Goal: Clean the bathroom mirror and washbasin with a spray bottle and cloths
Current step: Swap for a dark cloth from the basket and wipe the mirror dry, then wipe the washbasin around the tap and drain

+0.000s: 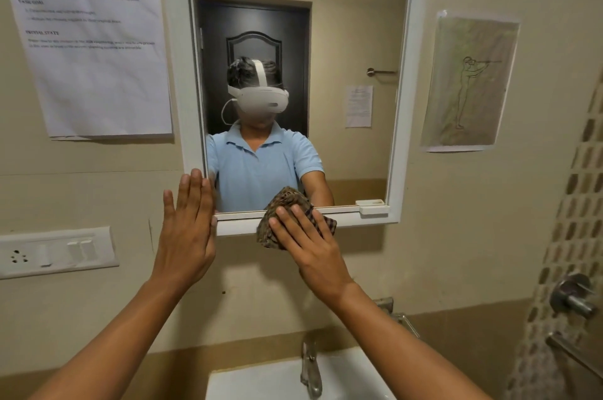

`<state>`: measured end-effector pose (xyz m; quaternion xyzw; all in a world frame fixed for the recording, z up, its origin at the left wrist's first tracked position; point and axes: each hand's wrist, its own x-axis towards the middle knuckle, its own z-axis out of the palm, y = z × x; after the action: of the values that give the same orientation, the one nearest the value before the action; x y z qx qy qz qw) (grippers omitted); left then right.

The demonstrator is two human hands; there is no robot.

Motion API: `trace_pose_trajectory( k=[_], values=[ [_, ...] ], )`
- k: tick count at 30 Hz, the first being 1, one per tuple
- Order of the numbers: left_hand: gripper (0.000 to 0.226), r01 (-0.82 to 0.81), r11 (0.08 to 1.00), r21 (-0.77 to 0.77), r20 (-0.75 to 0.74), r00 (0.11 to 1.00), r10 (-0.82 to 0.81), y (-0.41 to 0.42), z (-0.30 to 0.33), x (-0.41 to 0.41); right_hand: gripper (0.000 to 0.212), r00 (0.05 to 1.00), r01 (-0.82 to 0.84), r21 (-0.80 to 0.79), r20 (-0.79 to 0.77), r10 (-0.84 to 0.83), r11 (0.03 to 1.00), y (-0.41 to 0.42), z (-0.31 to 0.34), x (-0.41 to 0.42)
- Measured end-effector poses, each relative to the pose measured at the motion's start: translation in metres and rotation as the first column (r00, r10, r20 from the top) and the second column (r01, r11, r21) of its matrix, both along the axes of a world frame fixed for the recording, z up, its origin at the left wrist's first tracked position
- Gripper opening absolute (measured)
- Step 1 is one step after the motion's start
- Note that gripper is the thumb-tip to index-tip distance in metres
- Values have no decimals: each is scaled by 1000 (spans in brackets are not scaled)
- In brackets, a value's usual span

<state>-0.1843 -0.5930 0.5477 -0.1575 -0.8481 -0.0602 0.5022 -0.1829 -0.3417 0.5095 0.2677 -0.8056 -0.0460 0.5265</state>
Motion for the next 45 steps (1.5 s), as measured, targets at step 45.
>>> trace_pose_trajectory(
  k=[45],
  values=[
    [69, 7, 1000, 24, 787, 616, -23, 73, -331, 112, 28, 453, 818, -431, 76, 888, -380, 93, -276, 118]
  ],
)
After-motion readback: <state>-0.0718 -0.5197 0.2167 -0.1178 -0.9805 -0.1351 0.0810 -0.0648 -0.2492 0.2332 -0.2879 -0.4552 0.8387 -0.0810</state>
